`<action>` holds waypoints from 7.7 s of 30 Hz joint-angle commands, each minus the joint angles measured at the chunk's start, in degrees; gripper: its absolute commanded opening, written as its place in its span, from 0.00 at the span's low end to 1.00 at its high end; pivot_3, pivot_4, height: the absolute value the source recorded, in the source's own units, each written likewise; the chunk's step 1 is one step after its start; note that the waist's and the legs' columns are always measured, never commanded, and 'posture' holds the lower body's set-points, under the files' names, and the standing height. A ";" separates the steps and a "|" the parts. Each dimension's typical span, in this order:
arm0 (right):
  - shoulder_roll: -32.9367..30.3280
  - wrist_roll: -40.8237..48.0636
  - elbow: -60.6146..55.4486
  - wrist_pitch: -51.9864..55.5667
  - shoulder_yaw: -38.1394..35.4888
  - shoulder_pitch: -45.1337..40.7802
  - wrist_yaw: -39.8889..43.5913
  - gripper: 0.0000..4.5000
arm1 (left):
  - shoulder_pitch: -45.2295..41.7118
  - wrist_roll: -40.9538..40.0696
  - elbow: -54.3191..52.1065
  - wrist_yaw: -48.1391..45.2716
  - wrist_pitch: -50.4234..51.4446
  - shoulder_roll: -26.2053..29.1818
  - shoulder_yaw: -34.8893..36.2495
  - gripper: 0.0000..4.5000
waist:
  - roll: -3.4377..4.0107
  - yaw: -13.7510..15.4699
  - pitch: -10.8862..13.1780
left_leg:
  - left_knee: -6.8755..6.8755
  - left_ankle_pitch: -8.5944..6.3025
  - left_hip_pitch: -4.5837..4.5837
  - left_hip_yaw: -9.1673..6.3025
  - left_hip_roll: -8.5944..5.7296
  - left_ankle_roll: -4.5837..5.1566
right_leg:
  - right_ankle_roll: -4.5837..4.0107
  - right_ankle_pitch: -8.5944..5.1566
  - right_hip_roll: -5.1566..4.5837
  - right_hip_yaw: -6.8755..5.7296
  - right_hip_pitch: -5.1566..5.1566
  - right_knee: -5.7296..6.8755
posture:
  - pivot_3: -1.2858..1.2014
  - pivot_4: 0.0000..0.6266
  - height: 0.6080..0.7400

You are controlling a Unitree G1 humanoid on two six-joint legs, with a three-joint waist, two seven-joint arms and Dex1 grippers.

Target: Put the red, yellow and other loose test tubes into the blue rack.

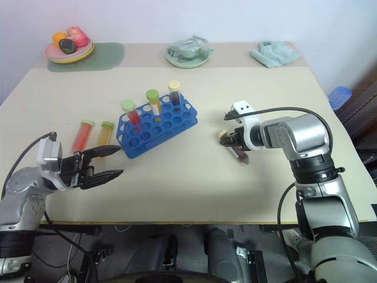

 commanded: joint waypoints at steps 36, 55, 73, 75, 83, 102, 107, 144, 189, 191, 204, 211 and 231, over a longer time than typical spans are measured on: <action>3.73 -5.66 23.45 14.37 18.07 -16.16 1.86 0.88 | 3.13 -0.45 -8.39 5.40 1.19 -0.85 -1.28 0.75 | -0.24 0.94 -0.23 | -0.02 -0.10 0.12 -0.03 0.00 0.14 | 0.01 0.01 -0.01 -0.09 0.33 -0.42 | 0.52 0.24 1.00; 16.85 -2.27 6.11 -19.96 -15.16 -15.12 -6.52 0.18 | 4.79 -1.48 -9.13 7.36 1.76 0.19 0.70 0.75 | -0.18 -0.70 -0.33 | -0.12 -0.04 0.01 0.03 0.00 0.03 | 0.02 0.03 0.00 -0.04 0.00 -0.16 | 0.52 0.24 1.00; 38.99 -9.81 28.10 -87.88 -17.75 -4.11 -9.91 0.18 | 4.82 -2.70 -8.20 9.43 2.88 0.67 4.38 0.75 | -0.06 -1.18 -0.26 | -0.04 0.17 0.06 0.04 -0.02 -0.29 | 0.00 0.02 0.05 -0.07 -0.09 0.24 | 0.52 0.24 1.00; 39.62 -9.70 32.71 -91.65 -18.05 -4.79 -8.84 0.18 | 5.66 -2.46 -8.42 9.58 2.62 0.69 4.98 0.75 | -0.05 -1.29 -0.25 | -0.04 0.17 0.07 0.03 -0.02 -0.29 | 0.00 0.02 0.05 -0.07 -0.09 0.25 | 0.52 0.24 1.00; 40.80 -9.90 41.67 -99.38 -17.69 -4.02 -3.41 0.18 | 7.18 -1.44 -8.63 14.01 0.91 -1.11 7.27 0.75 | -0.04 -1.73 -0.25 | -0.04 0.29 0.09 0.03 -0.02 -0.50 | 0.00 0.02 0.05 -0.07 -0.06 0.26 | 0.52 0.24 1.00; 37.82 -14.35 49.67 -106.59 -16.76 -0.50 -1.73 0.18 | 6.99 0.63 -7.22 19.72 -1.84 -3.84 7.01 0.75 | -0.06 -1.85 -0.26 | -0.08 0.19 0.55 0.02 -0.02 -0.34 | -0.01 0.01 0.04 -0.06 0.36 0.27 | 0.52 0.24 1.00; 38.51 -15.04 47.24 -106.50 -15.32 1.67 -0.81 0.18 | 6.54 0.58 -6.36 19.78 -2.03 -3.82 7.18 0.75 | -0.06 -1.96 -0.26 | -0.21 0.10 0.92 0.03 -0.02 -0.19 | -0.03 0.00 0.04 -0.03 0.65 0.25 | 0.52 0.24 1.00; 38.59 -15.20 57.63 -106.52 -18.24 -4.44 -2.28 0.18 | 7.90 0.08 -7.79 20.61 -2.31 -4.06 7.34 0.75 | 0.00 -1.56 -0.22 | -0.43 0.11 0.93 0.04 -0.02 -0.22 | -0.07 0.01 0.01 -0.05 0.61 0.14 | 0.52 0.24 1.00; -11.90 7.23 -27.02 -43.93 -9.48 18.88 27.61 0.89 | -34.34 4.82 -2.41 82.77 87.72 1.57 0.98 0.75 | -0.57 1.71 0.05 | -0.80 0.37 0.79 -0.02 0.00 -0.65 | -0.05 0.02 0.07 -0.08 0.58 -0.50 | 0.52 0.24 1.00; -12.13 6.97 -27.01 -42.94 -9.10 17.72 27.19 0.89 | -36.68 5.79 1.09 83.83 87.72 0.53 0.32 0.75 | -0.58 1.75 0.06 | -0.80 0.37 0.79 -0.02 0.00 -0.66 | -0.05 0.02 0.06 -0.08 0.58 -0.50 | 0.52 0.24 1.00; -5.20 5.36 -26.28 -40.64 -7.54 9.38 21.17 0.89 | -46.47 17.35 15.44 85.36 86.90 -5.51 -1.08 0.75 | -0.61 2.54 0.07 | -0.72 0.45 0.40 -0.01 -0.01 -0.79 | -0.05 0.02 0.07 -0.09 0.15 -0.33 | 0.52 0.24 1.00; -0.78 3.36 -26.57 -42.60 -5.14 9.77 18.80 0.89 | -48.45 21.83 20.02 83.88 81.69 -6.59 -3.34 0.75 | -0.64 2.75 0.05 | -0.49 0.46 0.06 -0.02 -0.03 -0.79 | -0.05 0.03 0.07 -0.12 -0.14 -0.20 | 0.52 0.24 1.00; 0.48 1.70 -26.14 -44.13 -3.98 9.55 19.10 0.91 | -56.27 29.08 31.29 86.42 79.71 -11.88 3.19 0.63 | -0.64 2.66 0.05 | 0.10 0.43 -0.09 -0.02 -0.05 -0.75 | -0.05 0.03 0.07 -0.11 -0.29 0.35 | 0.52 0.24 1.00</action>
